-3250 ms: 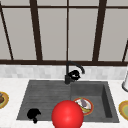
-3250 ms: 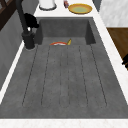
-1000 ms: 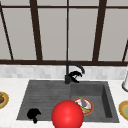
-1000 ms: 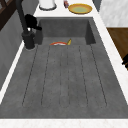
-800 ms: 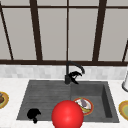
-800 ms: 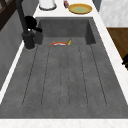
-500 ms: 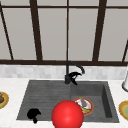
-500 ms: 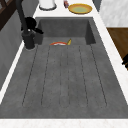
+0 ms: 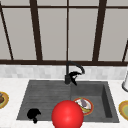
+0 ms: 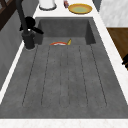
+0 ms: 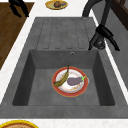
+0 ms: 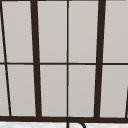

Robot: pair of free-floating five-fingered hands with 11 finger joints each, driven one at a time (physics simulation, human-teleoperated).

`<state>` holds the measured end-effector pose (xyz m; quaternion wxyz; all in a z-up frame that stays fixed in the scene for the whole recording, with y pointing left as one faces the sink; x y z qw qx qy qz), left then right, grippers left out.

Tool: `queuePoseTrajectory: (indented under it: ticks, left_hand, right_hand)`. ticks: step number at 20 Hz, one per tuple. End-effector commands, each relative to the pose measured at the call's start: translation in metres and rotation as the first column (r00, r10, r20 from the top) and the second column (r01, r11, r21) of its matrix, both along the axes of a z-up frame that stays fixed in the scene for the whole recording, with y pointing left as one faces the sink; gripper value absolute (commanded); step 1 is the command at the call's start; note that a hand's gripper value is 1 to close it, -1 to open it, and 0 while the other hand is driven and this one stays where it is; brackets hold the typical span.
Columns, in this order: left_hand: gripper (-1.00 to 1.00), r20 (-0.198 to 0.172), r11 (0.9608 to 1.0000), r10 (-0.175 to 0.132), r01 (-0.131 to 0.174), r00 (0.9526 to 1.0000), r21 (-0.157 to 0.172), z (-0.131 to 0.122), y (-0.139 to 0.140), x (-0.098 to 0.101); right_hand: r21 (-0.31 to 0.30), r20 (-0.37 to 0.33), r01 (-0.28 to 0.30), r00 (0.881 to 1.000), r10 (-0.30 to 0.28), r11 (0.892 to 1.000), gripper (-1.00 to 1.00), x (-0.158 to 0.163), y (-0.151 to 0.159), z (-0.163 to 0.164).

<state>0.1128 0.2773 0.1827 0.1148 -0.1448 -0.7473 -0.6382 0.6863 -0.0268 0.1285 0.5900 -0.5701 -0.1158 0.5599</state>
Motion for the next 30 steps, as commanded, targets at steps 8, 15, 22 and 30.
queuePoseTrajectory:
  ticks: [8,15,22,30]
  left_hand:
    - [0.00,0.000,1.0000,0.000,0.000,1.0000,0.000,0.000,0.000,0.000]
    - [0.00,0.000,1.0000,0.000,0.000,1.0000,0.000,0.000,0.000,0.000]
    - [0.00,0.000,1.0000,0.000,0.000,1.0000,0.000,0.000,0.000,0.000]
    - [0.00,0.000,1.0000,0.000,0.000,1.0000,0.000,0.000,0.000,0.000]
  right_hand:
    - [0.139,-0.100,-0.059,0.992,0.073,0.988,1.00,0.009,0.002,-0.010]
    - [-0.008,-0.147,-0.035,0.989,0.034,0.999,1.00,0.007,0.031,-0.006]
    - [-0.033,-0.131,-0.030,0.991,0.025,0.999,1.00,0.005,0.032,-0.017]
    - [-0.045,-0.123,-0.023,0.992,0.018,0.999,1.00,0.005,0.032,-0.020]
